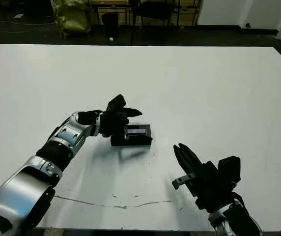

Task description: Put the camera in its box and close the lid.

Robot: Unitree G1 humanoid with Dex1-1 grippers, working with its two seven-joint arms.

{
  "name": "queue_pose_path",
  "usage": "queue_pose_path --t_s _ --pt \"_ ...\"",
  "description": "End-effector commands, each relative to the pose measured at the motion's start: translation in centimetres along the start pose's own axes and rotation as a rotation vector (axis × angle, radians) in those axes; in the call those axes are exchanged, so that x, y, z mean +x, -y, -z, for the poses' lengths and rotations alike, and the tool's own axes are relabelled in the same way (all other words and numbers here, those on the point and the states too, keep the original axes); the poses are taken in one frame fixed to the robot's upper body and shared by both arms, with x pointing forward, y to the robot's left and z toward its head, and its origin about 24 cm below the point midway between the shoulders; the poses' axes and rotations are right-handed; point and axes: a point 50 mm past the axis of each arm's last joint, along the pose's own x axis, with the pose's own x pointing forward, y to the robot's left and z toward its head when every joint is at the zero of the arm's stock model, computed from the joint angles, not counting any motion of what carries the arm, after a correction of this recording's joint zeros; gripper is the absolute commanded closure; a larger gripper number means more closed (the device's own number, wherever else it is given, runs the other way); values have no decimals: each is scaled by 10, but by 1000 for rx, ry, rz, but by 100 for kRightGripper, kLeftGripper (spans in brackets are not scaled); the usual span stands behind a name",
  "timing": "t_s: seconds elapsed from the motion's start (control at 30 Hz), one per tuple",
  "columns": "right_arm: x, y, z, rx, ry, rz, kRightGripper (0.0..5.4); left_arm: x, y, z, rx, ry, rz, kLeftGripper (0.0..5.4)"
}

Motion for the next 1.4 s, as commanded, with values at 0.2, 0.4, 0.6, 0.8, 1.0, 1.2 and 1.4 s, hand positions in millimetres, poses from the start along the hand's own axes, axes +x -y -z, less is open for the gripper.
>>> queue_pose_path --t_s 0.2,0.4,0.6,0.8,1.0,1.2,1.4 --pt "-4 3 8 -1 -48 26 540 -62 18 35 -251 152 -384 1" --pt "-3 4 8 5 -50 20 540 -103 33 -4 -278 378 -532 1" --pt "-3 5 8 -14 -51 24 540 -131 42 -29 -263 529 -509 1" --pt "-2 5 7 -47 -58 53 540 -151 52 -48 -189 661 -683 1" --pt "1 8 11 -27 -30 59 540 -168 73 -50 -91 768 -936 112" --pt "8 16 11 2 53 45 540 -178 92 -32 76 751 -1045 262" --pt "12 19 10 6 91 27 540 -176 110 -5 71 691 -1142 412"
